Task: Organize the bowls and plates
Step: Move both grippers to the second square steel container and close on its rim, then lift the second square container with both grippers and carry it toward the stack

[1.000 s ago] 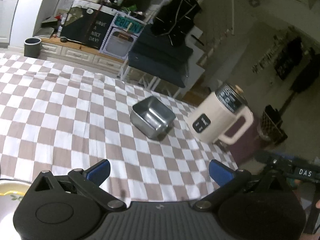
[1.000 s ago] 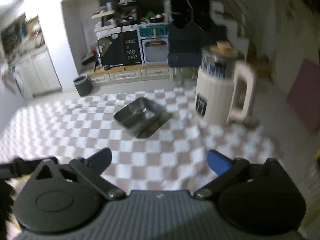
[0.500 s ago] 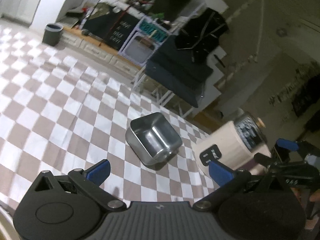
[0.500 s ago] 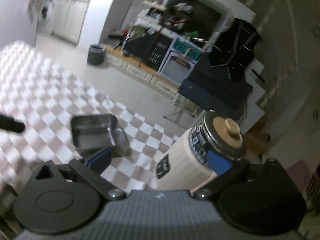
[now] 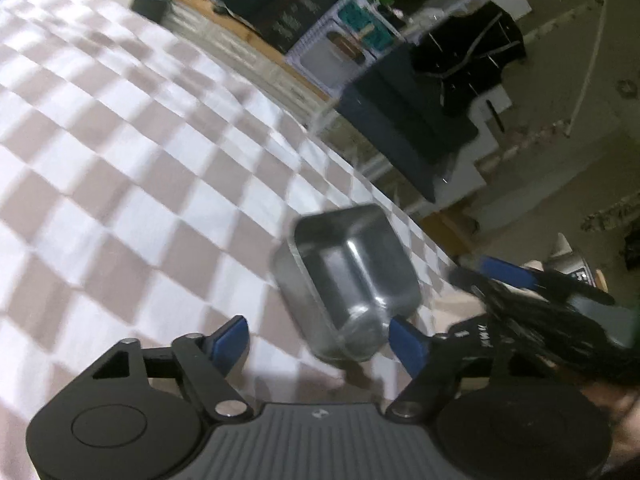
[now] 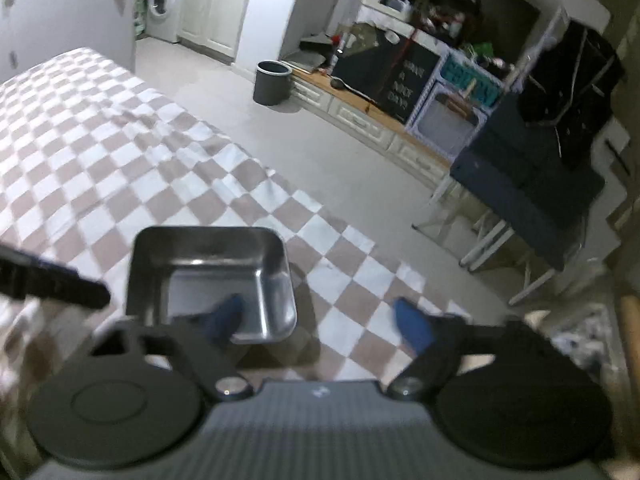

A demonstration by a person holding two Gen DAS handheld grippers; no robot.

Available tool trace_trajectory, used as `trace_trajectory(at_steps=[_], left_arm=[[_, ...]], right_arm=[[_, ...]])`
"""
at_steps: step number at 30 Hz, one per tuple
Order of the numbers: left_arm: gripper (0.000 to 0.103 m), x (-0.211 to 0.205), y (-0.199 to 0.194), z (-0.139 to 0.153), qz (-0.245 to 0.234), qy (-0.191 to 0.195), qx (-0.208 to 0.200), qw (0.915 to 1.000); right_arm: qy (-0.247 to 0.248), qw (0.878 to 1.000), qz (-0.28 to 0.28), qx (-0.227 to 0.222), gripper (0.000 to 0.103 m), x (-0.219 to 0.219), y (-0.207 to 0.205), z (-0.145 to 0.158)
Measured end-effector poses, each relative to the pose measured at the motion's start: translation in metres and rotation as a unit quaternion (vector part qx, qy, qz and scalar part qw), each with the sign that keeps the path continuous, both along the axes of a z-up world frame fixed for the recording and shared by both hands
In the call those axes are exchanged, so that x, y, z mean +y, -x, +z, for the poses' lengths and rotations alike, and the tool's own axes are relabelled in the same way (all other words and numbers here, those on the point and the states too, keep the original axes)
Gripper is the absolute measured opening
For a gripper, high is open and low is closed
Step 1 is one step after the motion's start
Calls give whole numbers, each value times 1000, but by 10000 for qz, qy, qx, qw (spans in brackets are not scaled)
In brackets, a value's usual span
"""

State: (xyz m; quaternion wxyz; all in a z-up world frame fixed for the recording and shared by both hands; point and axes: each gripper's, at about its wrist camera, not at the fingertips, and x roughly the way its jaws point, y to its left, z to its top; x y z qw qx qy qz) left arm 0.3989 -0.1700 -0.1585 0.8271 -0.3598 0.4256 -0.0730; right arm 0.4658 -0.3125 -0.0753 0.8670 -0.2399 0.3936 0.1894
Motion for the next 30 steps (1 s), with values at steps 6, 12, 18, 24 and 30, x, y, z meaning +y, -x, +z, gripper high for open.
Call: trace_trajectory(at_steps=[6,12,18,24,30], left_arm=[[58,-5,-17,-5,145,-39,-9,9999],[38,-7,-26,-12,144,-64,106,9998],[22,0,-26,-14,43,-130,93,9999],[19,4,-15,10,-119,-197,-172,9996],[17,6,6,47,-345,-306,-473,9978]], right_arm=[[-250,9994,-53,231,46,10,-31,-23],[-314,9973,57,667,46,17,-37,-42],[-154,9960,-153,872,30,20,-32,-51],[-441,9941,-354,925,15,3,-13,-26],[-672,9926,-650,780,14,-4,20,8]])
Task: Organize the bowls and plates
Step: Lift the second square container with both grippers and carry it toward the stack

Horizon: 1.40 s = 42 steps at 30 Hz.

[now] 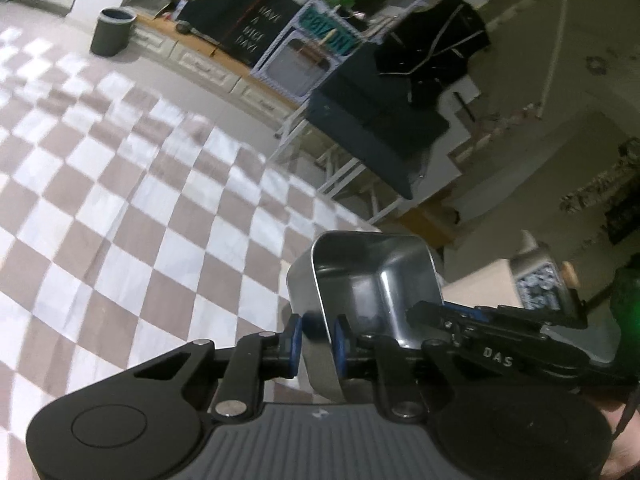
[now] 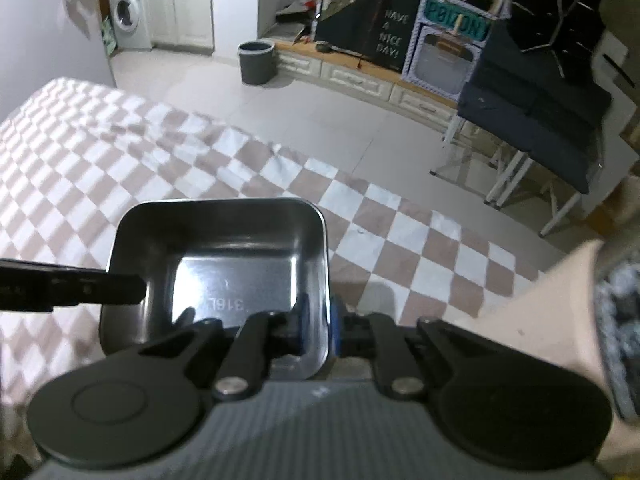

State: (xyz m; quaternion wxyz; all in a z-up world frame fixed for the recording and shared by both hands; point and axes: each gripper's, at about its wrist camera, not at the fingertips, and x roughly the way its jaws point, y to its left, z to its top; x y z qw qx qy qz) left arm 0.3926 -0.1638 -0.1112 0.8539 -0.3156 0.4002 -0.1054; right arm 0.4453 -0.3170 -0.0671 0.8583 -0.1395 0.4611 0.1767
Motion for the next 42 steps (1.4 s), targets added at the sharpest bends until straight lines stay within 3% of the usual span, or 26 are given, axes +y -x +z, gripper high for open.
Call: trace_trajectory(at_steps=[11,16,22,30,34,42], left_arm=[[13,15,67,67,-303,-38,-435,9986],[11,25,97,88,-370,-157,-570,9976],[11,33,133,99,-642,-426,-613,9951],[10,46,176,101,-1069,-888,-713,9877],[10,46,194,86,-1213,-996,-691,9852],[10,39,198,43,-1382,-893,-143,9863]], right_arm=[[-286,9976,-329,-534,14,9,93,94],[-535,9949,-578,-637,14,16,139,118],[-648,9914,-859,-751,14,22,196,117],[-1487,9790,-1243,-625,14,21,267,96],[-1643,9748,-1394,-578,14,26,299,82],[-1950,9606,-1896,-575,14,18,326,56]])
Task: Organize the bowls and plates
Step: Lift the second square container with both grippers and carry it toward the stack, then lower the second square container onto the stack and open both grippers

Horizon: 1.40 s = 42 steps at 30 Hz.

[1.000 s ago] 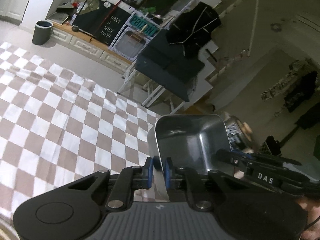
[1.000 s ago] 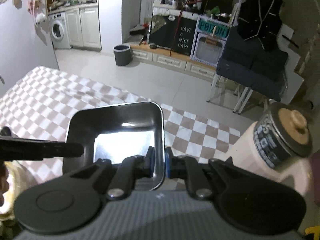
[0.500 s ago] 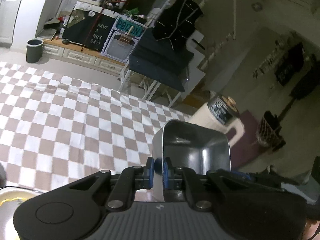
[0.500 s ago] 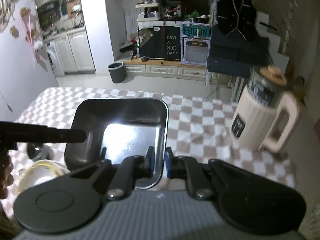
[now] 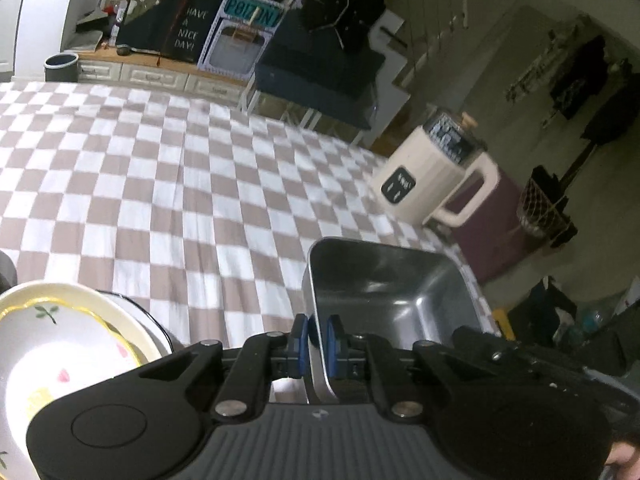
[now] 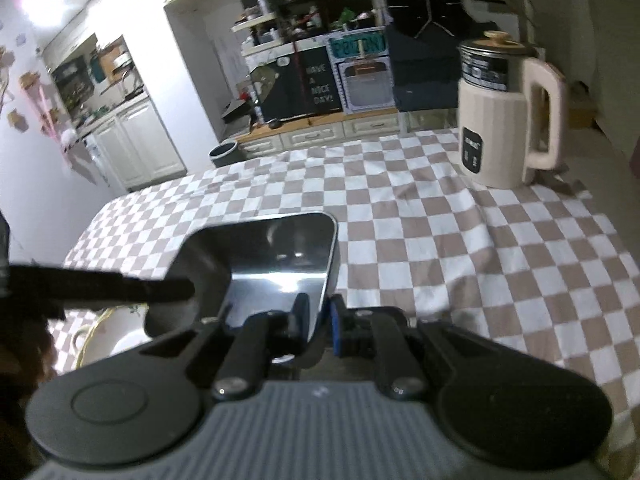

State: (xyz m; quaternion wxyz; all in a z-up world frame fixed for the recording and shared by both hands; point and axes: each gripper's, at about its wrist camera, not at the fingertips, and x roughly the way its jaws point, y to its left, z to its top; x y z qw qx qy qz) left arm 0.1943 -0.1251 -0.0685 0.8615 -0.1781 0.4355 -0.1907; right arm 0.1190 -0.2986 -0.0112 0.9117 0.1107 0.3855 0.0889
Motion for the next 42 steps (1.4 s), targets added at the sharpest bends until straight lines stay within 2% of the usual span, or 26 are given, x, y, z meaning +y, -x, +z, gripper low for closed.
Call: trace_trajectory(at_steps=[6,14,32,42], left_arm=[[10,-14,-5,-13,-99,-62,120,9999],[10,-32,-9,-28,-264,-279,239,9990],[10,-41,-14,-54,-358,-632,536,9959],[10,-46,-15,-61,-471,-681,617,9947]], right_arm=[[128,9996,-209,131,14,2,-4,-4],[47,9984,-492,283,14,-8,3,-13],[270,9976,-371,517,17,-1,2,-24],[478,9958,-300,723,18,-1,-6,-33]])
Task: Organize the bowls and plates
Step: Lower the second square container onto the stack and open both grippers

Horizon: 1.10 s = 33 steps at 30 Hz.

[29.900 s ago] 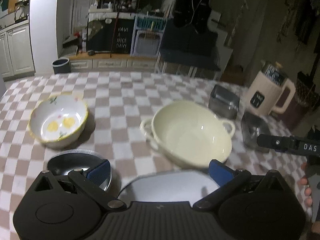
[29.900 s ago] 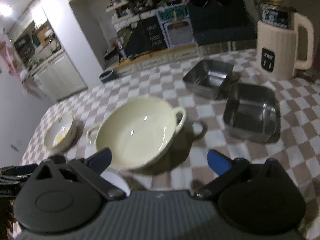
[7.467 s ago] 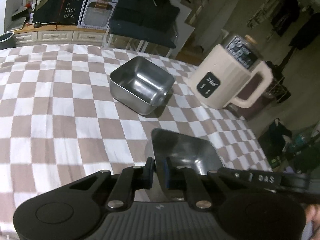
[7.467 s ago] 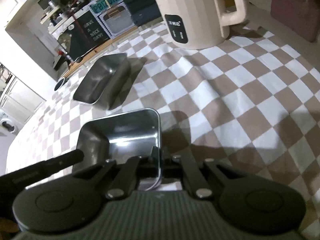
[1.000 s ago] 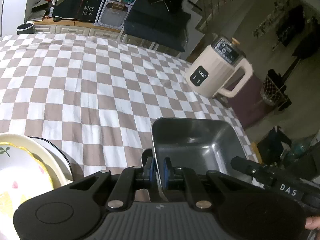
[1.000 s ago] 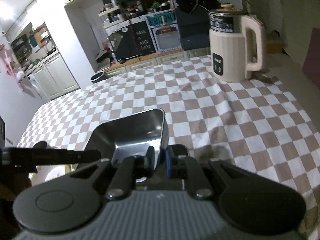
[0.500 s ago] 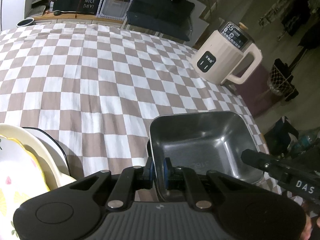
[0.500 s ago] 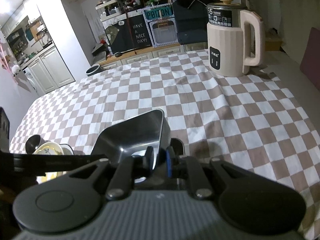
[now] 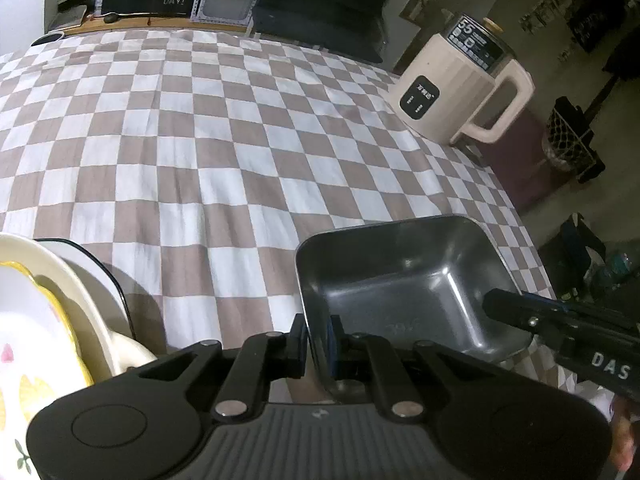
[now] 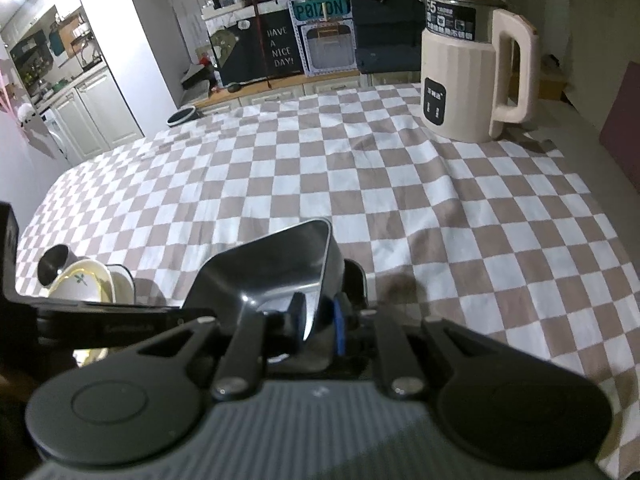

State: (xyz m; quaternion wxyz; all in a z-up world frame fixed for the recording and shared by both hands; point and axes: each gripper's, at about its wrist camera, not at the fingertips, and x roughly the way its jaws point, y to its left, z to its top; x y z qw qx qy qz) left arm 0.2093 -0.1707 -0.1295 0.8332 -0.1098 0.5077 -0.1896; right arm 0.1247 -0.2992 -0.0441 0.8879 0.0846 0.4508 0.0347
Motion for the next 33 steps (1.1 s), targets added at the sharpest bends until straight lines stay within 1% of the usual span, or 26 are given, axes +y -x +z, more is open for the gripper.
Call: trace_trajectory(at_steps=[2,8,13,16,19,20,22,25,28,33], left_arm=[[10,-2,0,1,-37,-76,-45,10000],[10,-3,0,0,-53,-104,-64,9999],[14,-4,1,0,-82,-110,-85,9999],[14,-4,2,1,-91,-124,-96,9998],[14,-4,2,1,-93,-120,-96,9998],[14,-4,2,1,-96,-118,-98,9998],[14,-4,2,1,-99,-107,-97,9998],[11,-4,2,1,-112,-77,-90,9999],[6,-2,1,0,-122,-101,-75,9998],[6,-2,1,-1,-156,-102,-77,9998]], right_arm=[[33,9999,-5,95,18,-1,-2,-4],[158,9994,60,285,18,0,-8,-13],[360,9980,136,494,18,3,-14,-22],[463,9972,178,556,18,4,-16,-26],[450,9972,179,564,18,3,-17,-28],[465,9971,184,571,17,3,-17,-29],[536,9968,190,567,11,3,-17,-30],[684,9957,200,592,7,3,-20,-32],[856,9938,216,678,4,4,-24,-37],[927,9929,229,710,4,5,-28,-42]])
